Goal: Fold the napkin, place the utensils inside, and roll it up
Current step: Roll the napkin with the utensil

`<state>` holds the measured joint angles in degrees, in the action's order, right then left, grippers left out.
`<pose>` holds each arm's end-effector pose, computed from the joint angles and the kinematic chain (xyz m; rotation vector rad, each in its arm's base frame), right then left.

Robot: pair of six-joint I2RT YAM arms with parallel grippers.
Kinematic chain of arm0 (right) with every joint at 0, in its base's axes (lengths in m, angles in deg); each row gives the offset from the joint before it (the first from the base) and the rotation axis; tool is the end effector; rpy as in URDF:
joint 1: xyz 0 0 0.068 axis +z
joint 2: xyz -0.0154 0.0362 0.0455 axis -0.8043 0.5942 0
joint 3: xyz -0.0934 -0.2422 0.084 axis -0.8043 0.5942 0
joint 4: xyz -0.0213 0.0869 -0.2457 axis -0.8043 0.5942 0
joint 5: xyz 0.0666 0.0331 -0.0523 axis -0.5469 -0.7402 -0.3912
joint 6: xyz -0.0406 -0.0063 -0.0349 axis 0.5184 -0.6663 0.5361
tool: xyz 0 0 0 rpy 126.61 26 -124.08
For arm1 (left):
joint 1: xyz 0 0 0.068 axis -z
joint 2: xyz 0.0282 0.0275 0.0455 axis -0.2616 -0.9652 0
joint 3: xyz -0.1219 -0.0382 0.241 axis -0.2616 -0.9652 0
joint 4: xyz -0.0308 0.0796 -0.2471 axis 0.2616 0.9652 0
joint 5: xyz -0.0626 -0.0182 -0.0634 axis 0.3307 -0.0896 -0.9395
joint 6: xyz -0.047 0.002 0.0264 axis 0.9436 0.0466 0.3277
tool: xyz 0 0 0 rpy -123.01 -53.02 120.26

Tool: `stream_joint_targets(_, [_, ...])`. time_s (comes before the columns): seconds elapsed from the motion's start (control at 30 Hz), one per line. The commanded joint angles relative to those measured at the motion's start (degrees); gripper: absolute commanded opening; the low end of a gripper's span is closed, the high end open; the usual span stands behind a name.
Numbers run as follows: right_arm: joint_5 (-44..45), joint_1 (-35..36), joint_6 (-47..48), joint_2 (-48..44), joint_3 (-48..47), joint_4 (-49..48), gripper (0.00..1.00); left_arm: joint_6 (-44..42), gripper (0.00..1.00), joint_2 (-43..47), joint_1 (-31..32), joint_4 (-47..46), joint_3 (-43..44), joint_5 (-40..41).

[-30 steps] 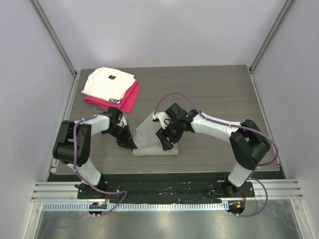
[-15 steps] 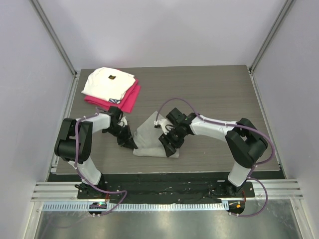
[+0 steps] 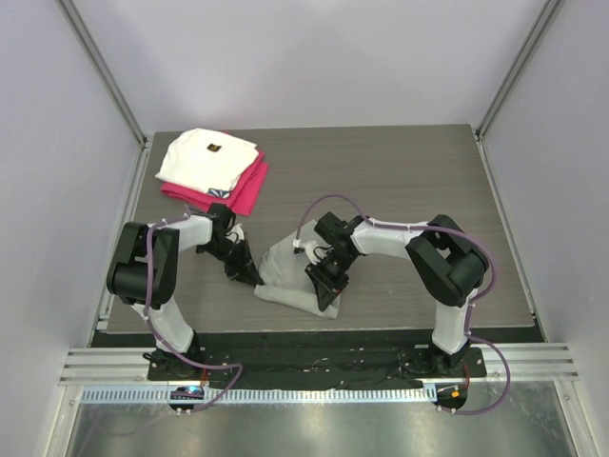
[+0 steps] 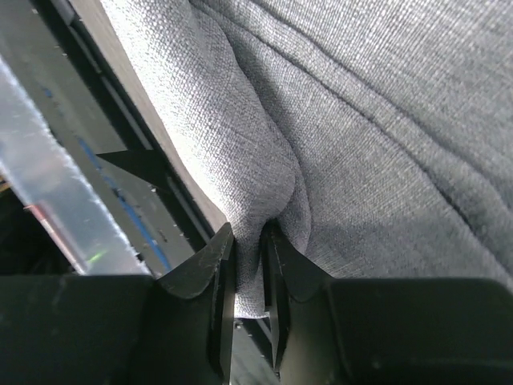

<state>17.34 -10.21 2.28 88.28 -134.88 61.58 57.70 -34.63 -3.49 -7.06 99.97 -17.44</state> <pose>0.2243 0.2410 0.1376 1.2717 -2.6082 -0.9859 0.2664 -0.0756 0.1206 0.4706 -2.8007 0.8399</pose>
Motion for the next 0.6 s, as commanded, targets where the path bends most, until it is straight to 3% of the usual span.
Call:
stream_joint_targets(0.0, [-1.9, -0.6, 0.1, 2.8, -1.0, 0.5, 0.25, -1.8, 0.0, -2.5, 0.6, -0.8, -0.4, 6.6])
stream_joint_targets(0.17, [2.3, -1.0, -1.3, -0.4, -5.4, 2.4, 0.34, -2.1, 0.0, -3.6, 0.7, 0.2, 0.5, 6.6])
stream_joint_targets(0.2, [4.1, -1.0, -1.4, -1.1, -6.8, 4.5, 0.38, -2.2, 0.0, -3.6, 0.6, 0.5, 0.6, 6.6])
stream_joint_targets(0.23, [5.1, -1.0, -1.5, -1.9, -10.0, 5.5, 0.49, -2.6, 0.0, -3.7, 0.6, 0.6, 0.8, 6.5])
stream_joint_targets(0.37, [12.1, 1.7, -1.9, -5.9, -17.2, 7.7, 0.63, -3.4, 0.0, -4.3, 0.5, 1.9, 1.6, 6.7])
stream_joint_targets(0.57, [30.9, 13.5, 0.0, -10.8, -14.4, -3.5, 0.65, -4.3, 0.0, -5.3, 0.5, 2.9, 2.2, 6.8])
